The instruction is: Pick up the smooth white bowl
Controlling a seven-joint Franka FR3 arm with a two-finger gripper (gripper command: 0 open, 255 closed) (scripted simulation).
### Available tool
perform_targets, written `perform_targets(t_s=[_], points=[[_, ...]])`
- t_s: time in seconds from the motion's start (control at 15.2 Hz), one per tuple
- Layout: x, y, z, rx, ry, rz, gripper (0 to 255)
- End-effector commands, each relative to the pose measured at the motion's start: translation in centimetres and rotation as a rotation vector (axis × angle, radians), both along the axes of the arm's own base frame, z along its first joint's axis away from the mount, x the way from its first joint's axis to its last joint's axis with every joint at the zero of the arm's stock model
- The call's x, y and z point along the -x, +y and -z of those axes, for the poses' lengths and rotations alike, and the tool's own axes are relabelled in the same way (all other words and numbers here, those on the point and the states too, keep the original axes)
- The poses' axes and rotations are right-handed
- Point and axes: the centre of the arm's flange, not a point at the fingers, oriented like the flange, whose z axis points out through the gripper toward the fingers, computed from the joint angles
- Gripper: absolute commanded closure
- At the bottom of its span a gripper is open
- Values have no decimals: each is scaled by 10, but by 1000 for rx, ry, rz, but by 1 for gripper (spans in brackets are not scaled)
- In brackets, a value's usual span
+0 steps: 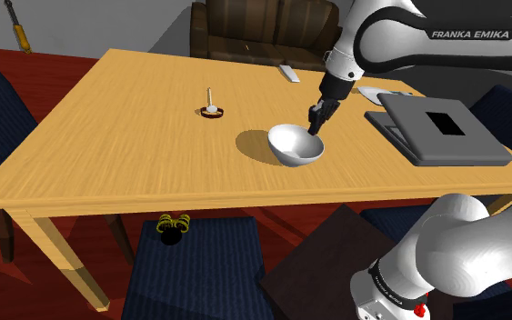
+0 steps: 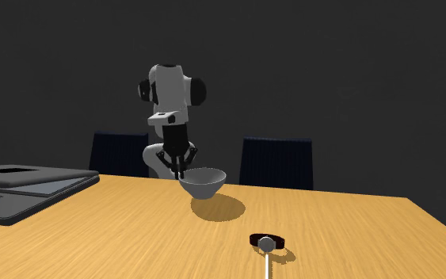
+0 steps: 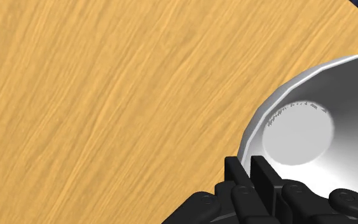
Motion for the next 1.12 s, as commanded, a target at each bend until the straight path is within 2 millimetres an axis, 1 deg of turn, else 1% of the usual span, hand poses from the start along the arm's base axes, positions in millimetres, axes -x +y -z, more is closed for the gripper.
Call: perform_targets(t_s=[0.0,0.26,1.06], points=[[0,0,0,0,0,0,255],[0,0,0,0,0,0,255],[0,0,-63,0,0,0,255]])
